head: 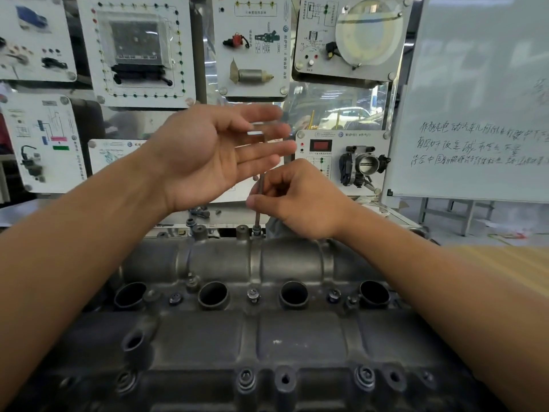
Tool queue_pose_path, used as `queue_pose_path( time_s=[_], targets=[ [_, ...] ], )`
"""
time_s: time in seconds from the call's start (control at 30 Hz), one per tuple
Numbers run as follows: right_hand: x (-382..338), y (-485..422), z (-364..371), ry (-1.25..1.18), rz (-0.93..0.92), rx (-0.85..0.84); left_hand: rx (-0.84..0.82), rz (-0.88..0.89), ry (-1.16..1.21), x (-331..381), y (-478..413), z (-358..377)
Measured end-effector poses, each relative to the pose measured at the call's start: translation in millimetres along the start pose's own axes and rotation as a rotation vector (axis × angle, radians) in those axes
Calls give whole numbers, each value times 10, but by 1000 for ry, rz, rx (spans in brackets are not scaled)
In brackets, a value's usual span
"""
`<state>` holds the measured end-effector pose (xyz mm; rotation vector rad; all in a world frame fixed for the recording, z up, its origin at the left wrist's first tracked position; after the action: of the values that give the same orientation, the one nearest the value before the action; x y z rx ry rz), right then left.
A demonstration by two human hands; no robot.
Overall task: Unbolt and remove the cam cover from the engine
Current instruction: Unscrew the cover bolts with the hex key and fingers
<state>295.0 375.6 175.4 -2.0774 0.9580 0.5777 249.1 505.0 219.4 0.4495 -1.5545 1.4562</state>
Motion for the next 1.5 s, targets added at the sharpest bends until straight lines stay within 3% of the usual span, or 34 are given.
queue_pose_path(
  time_s=[0.13, 0.43, 0.7, 1.1, 1.5],
  targets=[
    [12, -5, 2, -1, -6, -23, -58, 60, -182, -15, -5, 37],
    [-25, 52, 3, 34, 5, -76, 219, 147, -523, -20, -23, -30],
    [-50, 60, 4, 59, -4, -101, 304, 114, -475, -11, -37, -85],
    [-29, 55, -4, -30, 4, -23, 259, 21, -205, -84, -5, -23],
    [-26, 52, -17, -71, -23, 12, 184, 143, -433, -4, 14, -35]
  ],
)
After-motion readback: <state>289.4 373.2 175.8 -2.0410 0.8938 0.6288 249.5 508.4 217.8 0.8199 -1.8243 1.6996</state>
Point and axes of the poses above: each hand's wrist, its own y-axis away from the middle knuckle, its own z-axis out of the palm, x = y × z, the point moved 3 cm from there along -y, towards the middle knuckle, and after that the axes turned 13 degrees about z, right-handed, at the moved point
